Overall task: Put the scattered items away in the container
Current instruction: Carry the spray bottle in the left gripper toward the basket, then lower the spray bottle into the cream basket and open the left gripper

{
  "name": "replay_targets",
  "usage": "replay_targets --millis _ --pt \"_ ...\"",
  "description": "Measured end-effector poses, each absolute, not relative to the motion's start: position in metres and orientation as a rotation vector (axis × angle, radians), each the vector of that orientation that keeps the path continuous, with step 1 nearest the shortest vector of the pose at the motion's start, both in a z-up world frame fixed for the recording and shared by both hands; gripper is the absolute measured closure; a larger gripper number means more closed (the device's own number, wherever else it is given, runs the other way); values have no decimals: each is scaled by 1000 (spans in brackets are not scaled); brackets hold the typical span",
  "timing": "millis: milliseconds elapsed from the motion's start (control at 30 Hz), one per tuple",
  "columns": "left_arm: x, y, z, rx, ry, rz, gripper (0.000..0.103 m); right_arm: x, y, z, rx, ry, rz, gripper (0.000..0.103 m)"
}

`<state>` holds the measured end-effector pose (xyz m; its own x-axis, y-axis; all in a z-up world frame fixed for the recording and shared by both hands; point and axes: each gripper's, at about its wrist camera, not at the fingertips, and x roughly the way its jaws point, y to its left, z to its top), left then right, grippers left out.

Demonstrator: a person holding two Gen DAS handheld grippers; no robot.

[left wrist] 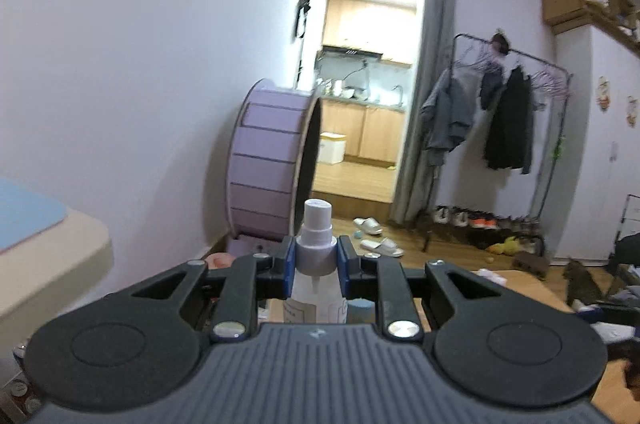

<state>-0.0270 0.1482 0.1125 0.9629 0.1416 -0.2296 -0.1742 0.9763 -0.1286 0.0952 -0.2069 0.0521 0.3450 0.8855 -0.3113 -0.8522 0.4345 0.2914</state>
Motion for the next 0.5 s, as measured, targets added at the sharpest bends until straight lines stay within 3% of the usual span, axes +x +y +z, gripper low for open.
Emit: replay_targets --millis 500 --pt "90 165 87 -54 298 115 82 112 -206 37 78 505 1073 0"
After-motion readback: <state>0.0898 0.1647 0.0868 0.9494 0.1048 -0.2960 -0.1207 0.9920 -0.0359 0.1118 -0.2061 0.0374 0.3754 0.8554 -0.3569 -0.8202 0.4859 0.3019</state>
